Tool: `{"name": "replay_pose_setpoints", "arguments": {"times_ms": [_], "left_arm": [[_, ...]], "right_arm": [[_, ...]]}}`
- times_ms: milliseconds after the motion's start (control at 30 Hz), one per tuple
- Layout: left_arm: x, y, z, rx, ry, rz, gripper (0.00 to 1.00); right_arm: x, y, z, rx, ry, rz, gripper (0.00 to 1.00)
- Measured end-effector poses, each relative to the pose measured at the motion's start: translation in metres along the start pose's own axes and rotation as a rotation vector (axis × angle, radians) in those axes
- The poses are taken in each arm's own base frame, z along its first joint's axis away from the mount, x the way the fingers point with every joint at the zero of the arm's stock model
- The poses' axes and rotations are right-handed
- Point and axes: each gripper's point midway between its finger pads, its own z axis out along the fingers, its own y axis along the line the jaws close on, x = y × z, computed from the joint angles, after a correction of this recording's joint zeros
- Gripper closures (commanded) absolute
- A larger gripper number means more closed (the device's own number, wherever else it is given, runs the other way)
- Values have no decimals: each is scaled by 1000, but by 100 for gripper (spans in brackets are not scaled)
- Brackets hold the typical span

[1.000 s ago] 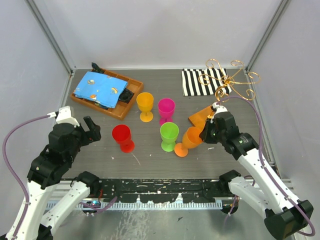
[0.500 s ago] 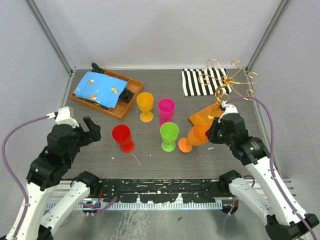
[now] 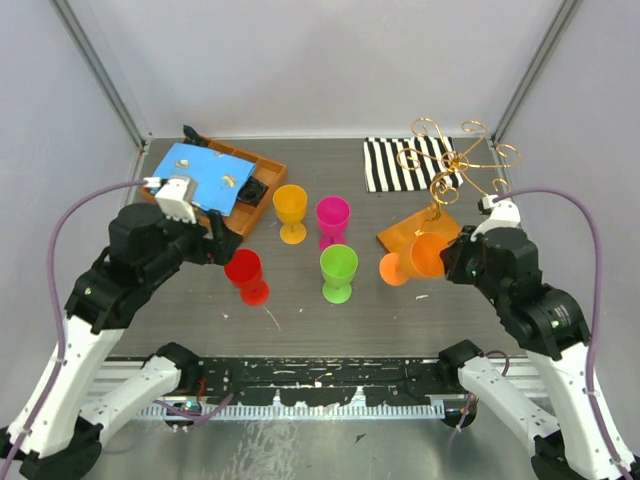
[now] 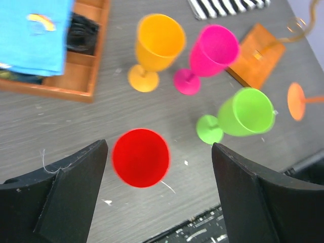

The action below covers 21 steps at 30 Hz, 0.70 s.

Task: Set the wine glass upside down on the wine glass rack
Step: Adjust the wine glass.

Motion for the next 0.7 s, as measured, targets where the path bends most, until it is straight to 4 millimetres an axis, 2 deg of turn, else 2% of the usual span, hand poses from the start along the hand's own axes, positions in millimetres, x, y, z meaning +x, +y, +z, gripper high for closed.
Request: {"name": "replay_pose_setpoints", "arguments": {"times_ms": [167,333,400,533,633,700], "left_arm": [[16,-49,11,170,78,85,10],[22,-109,18,298,87,164,12],[26,-125,26,313,94,175,12],[28,-156,41,332,100,193,19],[20,-180,48,365,78,167,25],[11,-192,52,381,53,123,26]], "right_arm": [[-31,4,-31,-35,-106,11,99],[-49,17,-57,-136,-207,29,99],[-51,20,-62,-162,-225,32,99],[-59,32,-68,-223,-246,41,99],[-65,41,-71,-274,-267,49,99],[-72,48,-74,-308,-288,60,99]]}}
